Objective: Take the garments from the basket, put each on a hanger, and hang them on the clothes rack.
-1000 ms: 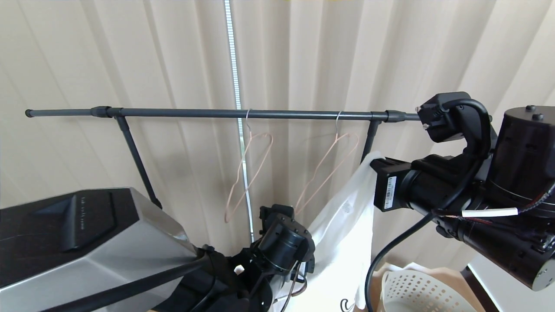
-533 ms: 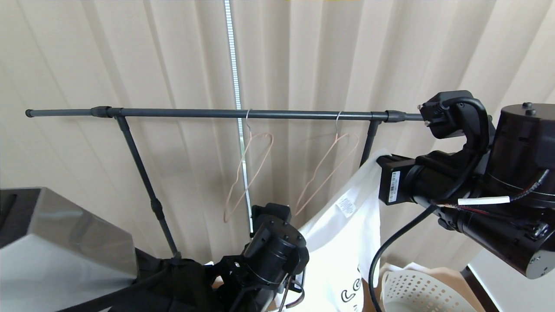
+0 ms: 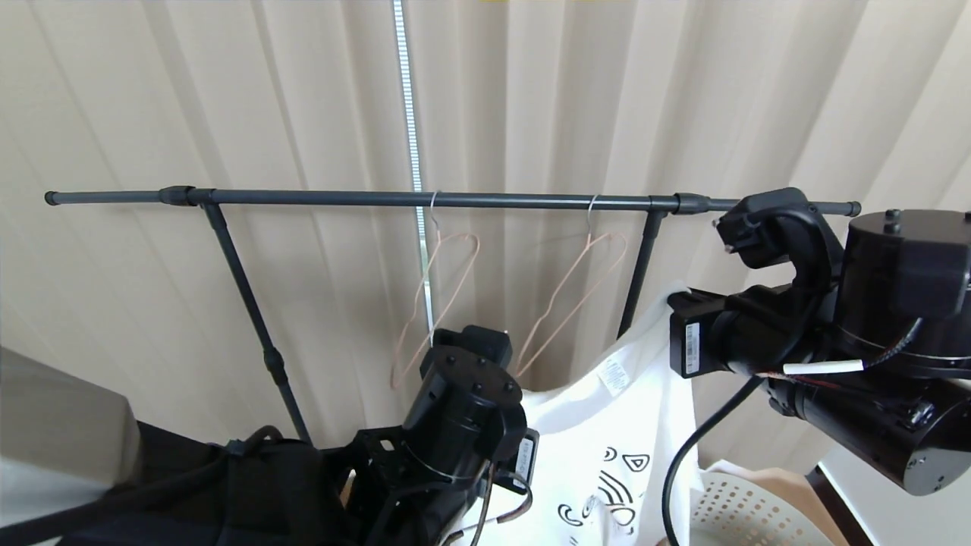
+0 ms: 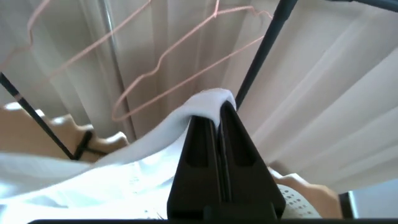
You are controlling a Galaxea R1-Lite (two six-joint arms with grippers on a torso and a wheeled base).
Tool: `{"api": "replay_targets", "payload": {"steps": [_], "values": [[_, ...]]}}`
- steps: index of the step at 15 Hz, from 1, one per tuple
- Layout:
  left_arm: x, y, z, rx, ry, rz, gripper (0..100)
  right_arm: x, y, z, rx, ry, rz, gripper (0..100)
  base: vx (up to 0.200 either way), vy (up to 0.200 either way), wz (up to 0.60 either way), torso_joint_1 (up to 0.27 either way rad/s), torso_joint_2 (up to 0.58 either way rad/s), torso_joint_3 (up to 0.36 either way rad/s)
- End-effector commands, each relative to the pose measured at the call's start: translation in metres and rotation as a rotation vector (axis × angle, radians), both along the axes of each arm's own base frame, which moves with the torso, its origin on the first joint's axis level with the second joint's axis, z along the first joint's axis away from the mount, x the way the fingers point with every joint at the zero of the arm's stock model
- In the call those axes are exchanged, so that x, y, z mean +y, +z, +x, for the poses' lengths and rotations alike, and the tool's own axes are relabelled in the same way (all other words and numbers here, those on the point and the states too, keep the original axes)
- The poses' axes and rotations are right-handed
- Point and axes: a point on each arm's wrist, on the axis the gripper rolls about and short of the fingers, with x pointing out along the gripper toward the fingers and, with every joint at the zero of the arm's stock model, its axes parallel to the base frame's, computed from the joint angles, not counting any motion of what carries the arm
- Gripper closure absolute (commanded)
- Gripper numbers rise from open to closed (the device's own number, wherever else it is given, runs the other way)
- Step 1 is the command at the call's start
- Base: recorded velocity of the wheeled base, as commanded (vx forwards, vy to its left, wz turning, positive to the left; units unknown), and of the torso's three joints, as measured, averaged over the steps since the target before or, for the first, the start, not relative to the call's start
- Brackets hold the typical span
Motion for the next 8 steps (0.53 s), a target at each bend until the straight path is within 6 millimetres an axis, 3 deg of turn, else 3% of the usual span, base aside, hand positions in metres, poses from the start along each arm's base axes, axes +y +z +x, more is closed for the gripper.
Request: {"api": "replay_targets", "payload": {"steps": [1,3,8], "values": [[0.006,0.013,0.010,-0.031,0.029,-0.026,100,-0.004,-0.014,-0.004,0.031,0.011,-0.068,100,0.000,0.000,0.00,0.000,0.00,0.000],[0.012,0.021,0.026,-0.056,0.066,-0.027,100,-0.007,-0.020,-0.007,0.042,0.027,-0.127,100,0.000,0.000,0.00,0.000,0.00,0.000],[0.015,0.029,0.034,-0.031,0.075,0.042,100,-0.014,-0.033,-0.015,0.077,0.054,-0.222,100,0.000,0.000,0.00,0.000,0.00,0.000]]}}
